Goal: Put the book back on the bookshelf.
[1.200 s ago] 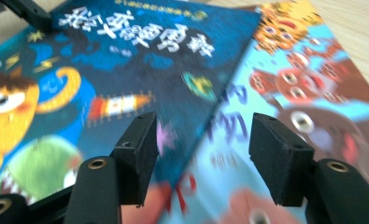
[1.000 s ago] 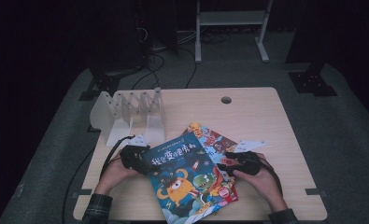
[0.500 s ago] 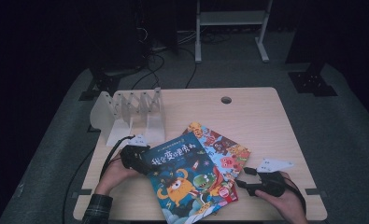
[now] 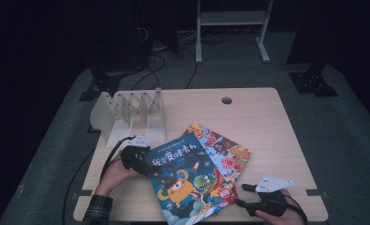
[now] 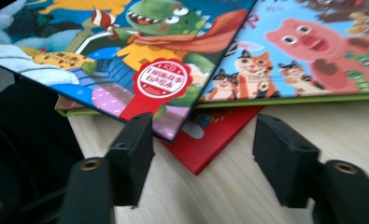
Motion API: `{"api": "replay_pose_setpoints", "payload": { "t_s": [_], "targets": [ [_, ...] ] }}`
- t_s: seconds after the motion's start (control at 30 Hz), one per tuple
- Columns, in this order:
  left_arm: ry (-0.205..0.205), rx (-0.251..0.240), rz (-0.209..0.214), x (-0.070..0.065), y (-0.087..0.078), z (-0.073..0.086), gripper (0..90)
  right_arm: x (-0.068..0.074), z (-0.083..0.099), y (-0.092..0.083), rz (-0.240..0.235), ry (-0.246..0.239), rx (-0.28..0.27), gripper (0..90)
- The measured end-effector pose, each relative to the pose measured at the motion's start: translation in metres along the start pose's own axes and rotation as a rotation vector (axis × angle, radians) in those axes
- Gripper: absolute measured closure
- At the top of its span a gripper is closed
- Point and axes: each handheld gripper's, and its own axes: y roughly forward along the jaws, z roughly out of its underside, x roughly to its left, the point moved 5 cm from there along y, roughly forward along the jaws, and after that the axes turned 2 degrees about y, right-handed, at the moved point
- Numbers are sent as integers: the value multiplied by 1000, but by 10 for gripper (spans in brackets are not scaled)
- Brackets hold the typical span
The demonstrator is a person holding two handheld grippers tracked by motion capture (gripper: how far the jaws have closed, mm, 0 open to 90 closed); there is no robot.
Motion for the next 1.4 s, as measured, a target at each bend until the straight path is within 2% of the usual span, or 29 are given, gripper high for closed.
{"api": "replay_pose_setpoints", "payload": {
  "t_s": [0.07, 0.3, 0.33, 0.37, 0.43, 0.47, 0.53, 0.7, 0.97, 1.2, 1.4],
  "targets": [
    [-2, 9, 5, -1, -1, 0, 0, -1, -1, 1, -3, 6, -1, 366],
    [7, 20, 22, -8, 0, 1, 0, -21, -6, 2, 74, 22, -11, 383],
    [8, 20, 26, -8, 0, 1, 0, -21, -6, 2, 74, 22, -11, 383],
    [5, 17, 31, -10, 0, 2, 0, -28, -9, 3, 97, 25, -10, 386],
    [0, 13, 36, -11, -1, 3, 0, -31, -9, 4, 103, 25, -6, 385],
    [0, 13, 40, -12, -1, 4, 0, -39, -13, 6, 125, 30, -4, 387],
    [-2, 14, 43, -14, -2, 4, 0, -42, -14, 6, 133, 31, -1, 388],
    [-6, 9, 44, -19, -3, 7, 0, -59, -24, 12, 186, 29, 13, 396],
    [5, 2, 38, -27, -8, 12, 0, -79, -40, 21, 218, 37, 20, 399],
    [-5, -9, 34, -29, -10, 15, 0, -90, -49, 29, 234, 45, 31, 402],
    [-5, -15, 29, -31, -10, 16, 0, -103, -58, 39, 241, 72, 37, 401]
  ]
}}
